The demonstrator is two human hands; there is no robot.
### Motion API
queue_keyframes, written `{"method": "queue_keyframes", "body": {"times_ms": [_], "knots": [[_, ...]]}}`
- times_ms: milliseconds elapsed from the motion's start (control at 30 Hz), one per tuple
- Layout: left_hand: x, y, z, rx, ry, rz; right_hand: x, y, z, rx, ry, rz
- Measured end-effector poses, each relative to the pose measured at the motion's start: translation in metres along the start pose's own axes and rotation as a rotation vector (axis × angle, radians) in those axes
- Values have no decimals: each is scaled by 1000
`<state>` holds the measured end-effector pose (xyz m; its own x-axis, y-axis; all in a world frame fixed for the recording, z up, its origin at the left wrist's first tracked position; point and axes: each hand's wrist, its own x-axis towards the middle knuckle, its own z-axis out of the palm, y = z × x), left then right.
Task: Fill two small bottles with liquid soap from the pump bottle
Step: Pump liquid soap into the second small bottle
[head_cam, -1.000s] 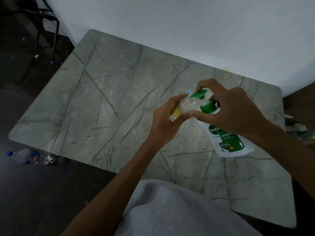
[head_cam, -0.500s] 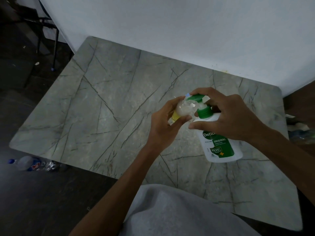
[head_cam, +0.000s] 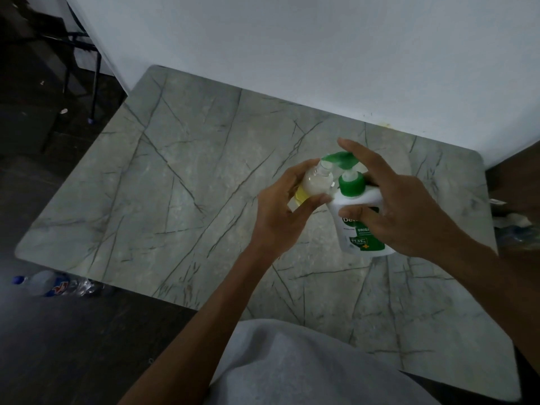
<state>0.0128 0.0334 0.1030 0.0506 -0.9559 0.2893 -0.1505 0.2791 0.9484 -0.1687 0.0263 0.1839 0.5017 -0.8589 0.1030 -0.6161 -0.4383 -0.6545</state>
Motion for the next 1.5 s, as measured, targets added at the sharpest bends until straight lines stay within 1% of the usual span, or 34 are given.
{"method": "queue_keyframes", "body": {"times_ms": [233, 467, 567, 767, 967, 1167, 1300, 1500], "knots": [[1, 2, 3, -39, 26, 0, -1, 6, 2, -28, 78, -42], [3, -1, 2, -8, 47, -8, 0, 3, -2, -50, 73, -83], [4, 1, 2, -10, 38, -12, 1, 2, -3, -62, 70, -86], [6, 3, 1, 19, 12, 14, 7, -4, -5, -138, 128, -122], [6, 1, 0, 48, 7, 23, 17, -2, -14, -247, 81, -130], [7, -2, -2, 136, -27, 59, 21, 0, -15, -276, 96, -132], [6, -3, -2, 132, -28, 65, 25, 1, -19, -326, 43, -157], [8, -6, -4, 108, -17, 44, 27, -3, -24, -326, -12, -132]]}}
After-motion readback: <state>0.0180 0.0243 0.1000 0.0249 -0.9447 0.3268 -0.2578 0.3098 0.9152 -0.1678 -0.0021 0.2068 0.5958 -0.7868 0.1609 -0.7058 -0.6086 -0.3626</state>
